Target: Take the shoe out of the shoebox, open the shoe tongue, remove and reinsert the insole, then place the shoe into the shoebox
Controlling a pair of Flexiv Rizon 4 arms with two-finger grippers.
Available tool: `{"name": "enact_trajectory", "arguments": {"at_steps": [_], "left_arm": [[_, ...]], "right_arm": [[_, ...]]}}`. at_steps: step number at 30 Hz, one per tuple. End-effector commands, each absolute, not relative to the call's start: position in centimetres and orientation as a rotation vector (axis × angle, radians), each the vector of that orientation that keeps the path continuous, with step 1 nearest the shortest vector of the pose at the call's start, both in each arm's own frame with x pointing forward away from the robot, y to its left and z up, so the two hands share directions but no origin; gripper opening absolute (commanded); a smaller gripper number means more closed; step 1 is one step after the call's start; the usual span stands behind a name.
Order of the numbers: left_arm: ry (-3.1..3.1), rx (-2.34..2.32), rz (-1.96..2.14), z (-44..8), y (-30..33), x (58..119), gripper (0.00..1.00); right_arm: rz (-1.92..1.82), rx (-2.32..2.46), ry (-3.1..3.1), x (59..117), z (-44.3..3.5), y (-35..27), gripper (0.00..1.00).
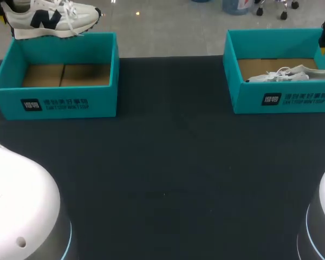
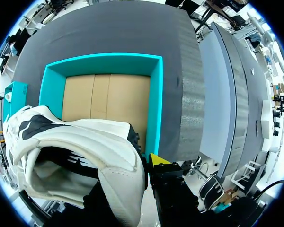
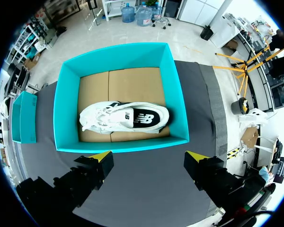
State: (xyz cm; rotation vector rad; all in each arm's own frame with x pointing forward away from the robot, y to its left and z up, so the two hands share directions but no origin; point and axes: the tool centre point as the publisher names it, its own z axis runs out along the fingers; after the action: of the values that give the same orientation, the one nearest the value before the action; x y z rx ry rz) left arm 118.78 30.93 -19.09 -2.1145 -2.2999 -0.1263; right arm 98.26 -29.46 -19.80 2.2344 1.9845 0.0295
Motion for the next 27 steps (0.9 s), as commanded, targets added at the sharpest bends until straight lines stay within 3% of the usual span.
{"name": "enact_trajectory", "arguments": {"at_steps": [1,27], "left_arm": [[-2.306,-2.095,-0.155,-18.8,30.2,117.6,0.00],[-2.319,-2.141,-0.270,-13.0,18.5,106.2,0.00]], "right_arm": [[0.029,2.234,1.985,98.3,-19.8,-29.5,1.00],[0.029,2.234,1.985,98.3,-19.8,-29.5,1.00]]}}
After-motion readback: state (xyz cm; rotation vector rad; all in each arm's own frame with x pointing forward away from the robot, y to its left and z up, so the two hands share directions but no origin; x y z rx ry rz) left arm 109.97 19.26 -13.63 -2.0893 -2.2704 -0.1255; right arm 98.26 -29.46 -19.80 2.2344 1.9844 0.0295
